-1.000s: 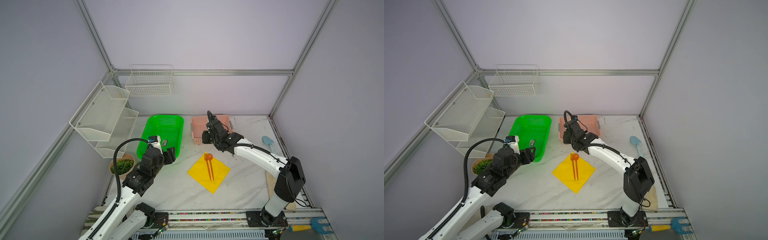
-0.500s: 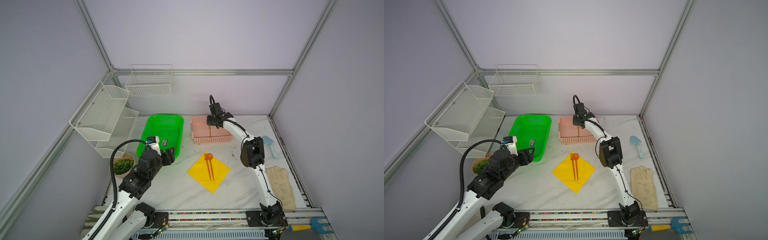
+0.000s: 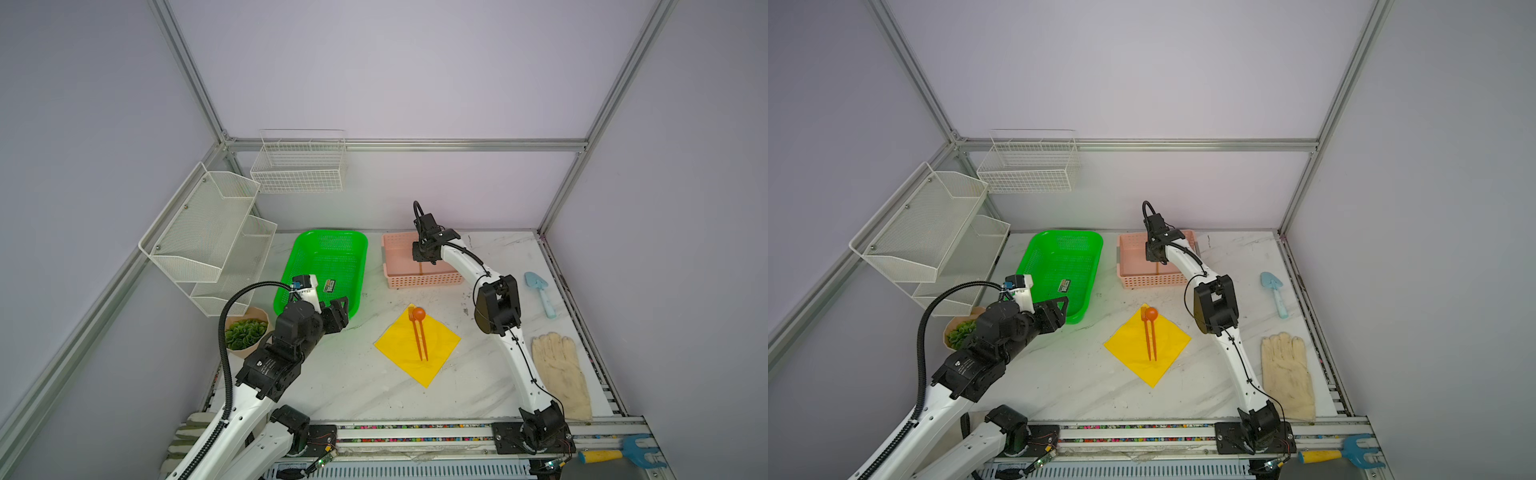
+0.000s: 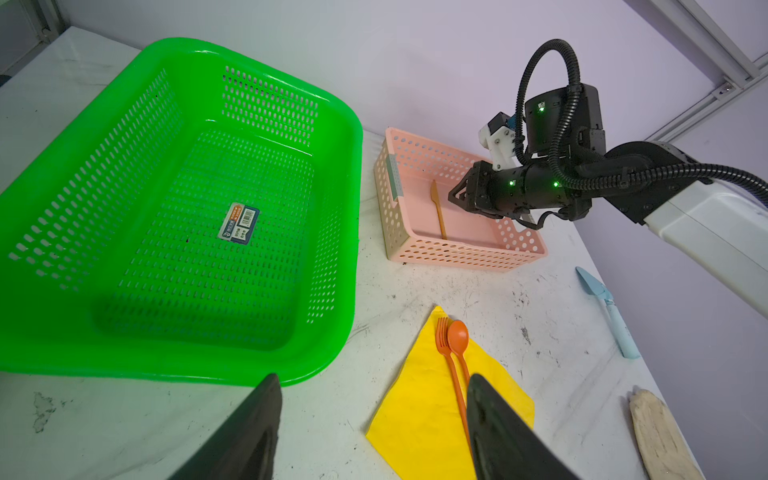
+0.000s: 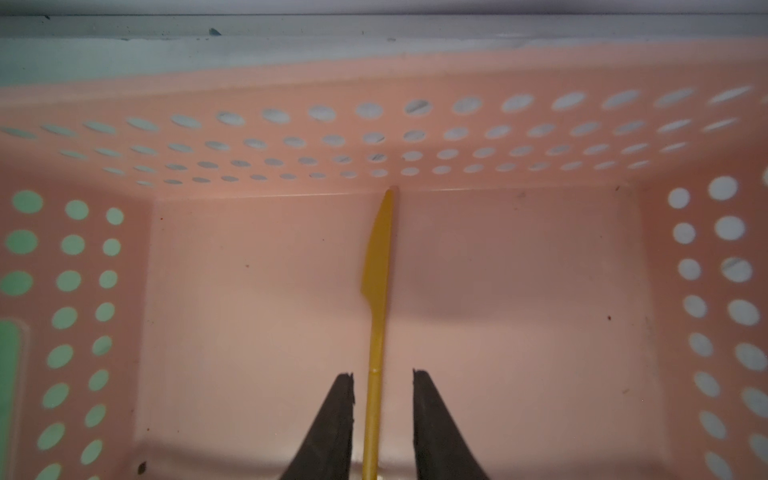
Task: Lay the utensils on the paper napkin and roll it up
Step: 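Move the right gripper into the pink basket and grasp the yellow knife, then lift the yellow knife out and carry it toward the napkin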
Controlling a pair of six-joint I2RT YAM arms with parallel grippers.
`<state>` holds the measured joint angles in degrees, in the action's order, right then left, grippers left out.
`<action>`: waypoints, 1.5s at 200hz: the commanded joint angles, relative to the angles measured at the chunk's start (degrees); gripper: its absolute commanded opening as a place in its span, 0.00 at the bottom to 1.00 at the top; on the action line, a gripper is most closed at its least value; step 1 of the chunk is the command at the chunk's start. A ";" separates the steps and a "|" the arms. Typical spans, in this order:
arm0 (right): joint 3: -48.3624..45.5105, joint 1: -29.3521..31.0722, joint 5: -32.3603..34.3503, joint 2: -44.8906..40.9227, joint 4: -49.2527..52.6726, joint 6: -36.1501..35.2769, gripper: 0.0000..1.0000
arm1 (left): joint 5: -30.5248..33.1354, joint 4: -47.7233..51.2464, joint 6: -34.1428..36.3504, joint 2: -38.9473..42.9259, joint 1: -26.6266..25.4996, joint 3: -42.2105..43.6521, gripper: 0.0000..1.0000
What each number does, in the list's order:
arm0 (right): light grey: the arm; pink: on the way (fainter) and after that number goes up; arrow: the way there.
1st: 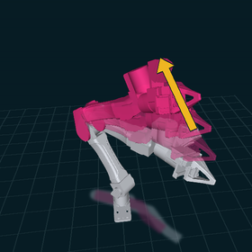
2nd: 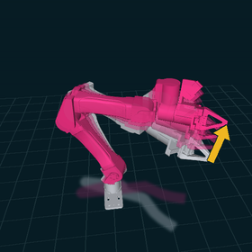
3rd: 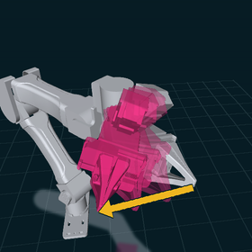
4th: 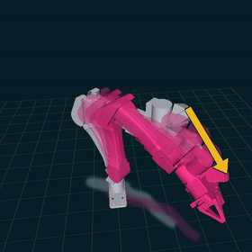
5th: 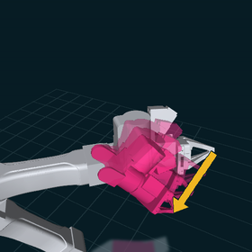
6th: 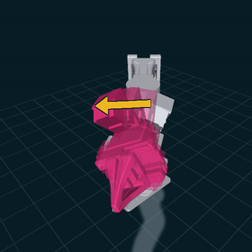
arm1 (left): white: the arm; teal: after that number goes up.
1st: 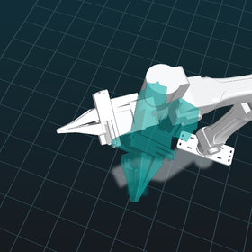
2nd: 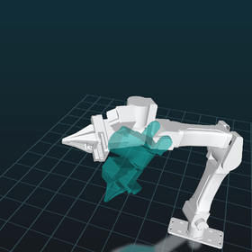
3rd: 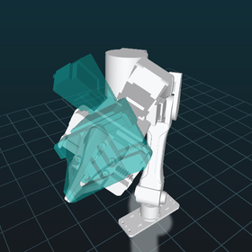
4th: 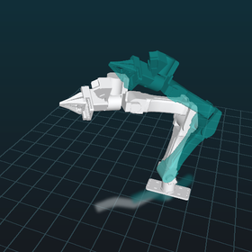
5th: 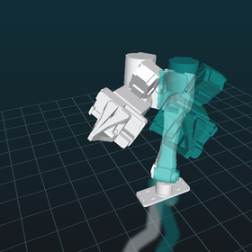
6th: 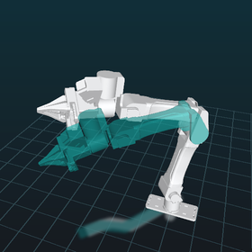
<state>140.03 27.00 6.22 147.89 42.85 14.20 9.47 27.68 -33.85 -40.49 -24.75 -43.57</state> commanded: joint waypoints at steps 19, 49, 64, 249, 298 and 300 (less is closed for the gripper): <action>2.57 -0.02 -0.22 3.21 2.82 -1.01 0.28 | 1.17 -0.90 0.12 0.62 0.06 2.00 0.70; 3.76 -0.02 -0.36 4.63 3.56 -1.10 0.27 | 1.73 -0.78 0.19 1.18 0.10 2.43 0.69; 3.84 -0.02 -0.41 5.05 3.64 -1.12 0.27 | 2.02 -0.78 0.35 1.46 0.06 2.69 0.70; 8.73 0.52 0.96 -3.13 -1.94 -0.66 0.05 | 5.03 -0.47 1.39 1.86 0.10 2.57 0.70; 0.39 2.90 2.78 -17.71 -3.27 -1.57 0.05 | 4.78 -0.59 1.33 1.03 0.06 1.92 0.69; -0.31 3.06 2.93 -18.43 -3.38 -1.61 0.05 | 4.77 -0.56 1.33 1.03 0.06 1.91 0.70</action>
<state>144.46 27.81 6.94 139.17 41.85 13.19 13.76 28.38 -33.36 -39.11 -24.75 -42.37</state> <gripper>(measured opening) 0.076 0.695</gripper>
